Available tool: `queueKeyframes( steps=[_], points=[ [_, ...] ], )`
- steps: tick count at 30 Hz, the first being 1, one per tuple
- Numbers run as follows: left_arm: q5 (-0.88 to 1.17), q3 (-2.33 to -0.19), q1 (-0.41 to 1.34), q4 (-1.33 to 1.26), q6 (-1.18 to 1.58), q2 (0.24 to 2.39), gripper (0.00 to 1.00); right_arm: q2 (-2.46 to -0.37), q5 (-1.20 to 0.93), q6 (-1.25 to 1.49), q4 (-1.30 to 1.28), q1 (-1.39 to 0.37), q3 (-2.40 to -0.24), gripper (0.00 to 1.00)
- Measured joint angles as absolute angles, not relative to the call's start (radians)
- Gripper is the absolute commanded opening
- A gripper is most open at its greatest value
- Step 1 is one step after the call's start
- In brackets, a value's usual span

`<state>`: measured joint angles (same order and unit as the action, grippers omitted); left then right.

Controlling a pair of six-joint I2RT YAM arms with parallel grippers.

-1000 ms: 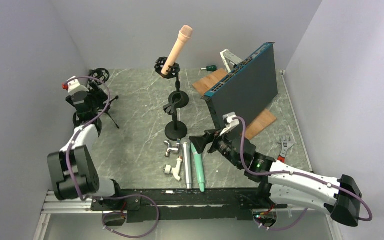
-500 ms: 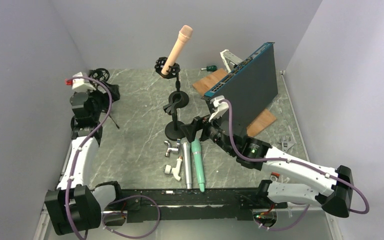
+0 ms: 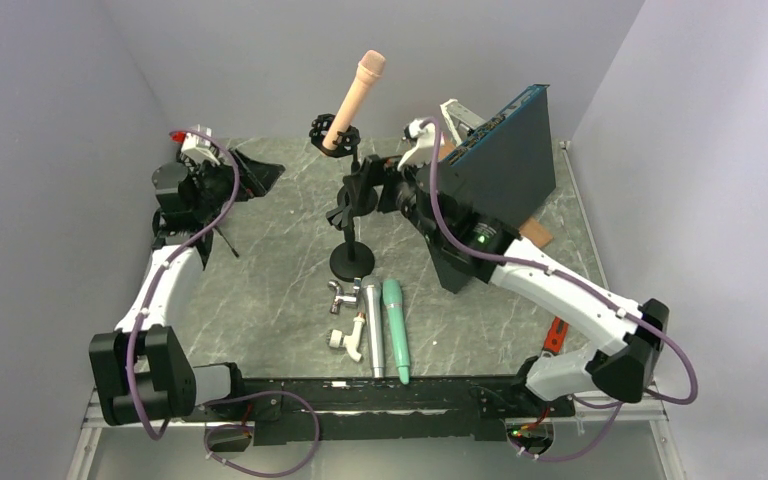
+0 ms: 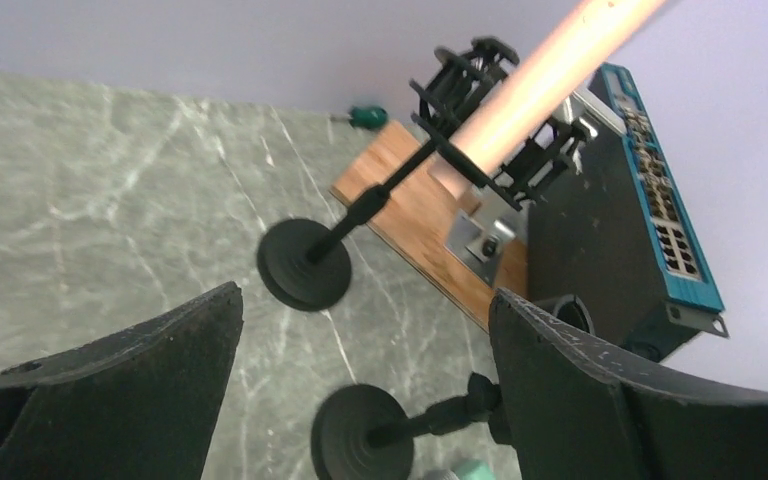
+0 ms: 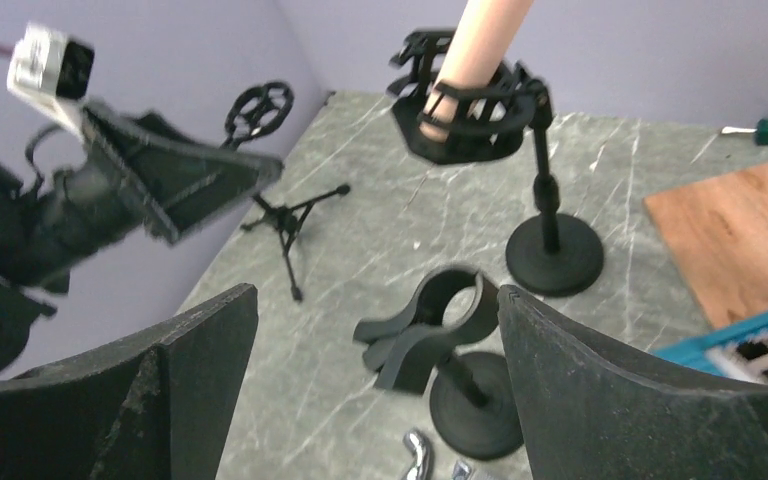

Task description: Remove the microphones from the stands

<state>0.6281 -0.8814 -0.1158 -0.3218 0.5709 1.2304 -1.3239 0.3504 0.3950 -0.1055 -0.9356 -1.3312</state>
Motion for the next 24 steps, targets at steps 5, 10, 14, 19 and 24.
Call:
queueKeyframes(
  steps=[5,10,14,19,24],
  points=[
    [0.7,-0.881,-0.095,-0.334,0.616,1.266,0.99,-1.423,0.33,0.405,-0.113,-0.846,-1.454,0.89],
    [0.739,-0.884,-0.065,-0.34,0.631,1.273,0.99,-1.56,0.266,0.44,-0.113,-0.735,-1.607,0.87],
    [0.755,-0.884,-0.062,-0.354,0.651,1.291,0.99,-1.658,0.224,0.464,-0.099,-0.675,-1.686,0.82],
    [0.767,-0.884,-0.062,-0.357,0.668,1.303,0.98,-1.769,0.165,0.519,-0.053,-0.632,-1.739,0.74],
    [0.765,-0.886,-0.062,-0.348,0.664,1.301,0.98,-1.901,0.119,0.562,-0.006,-0.617,-1.831,0.72]
  ],
)
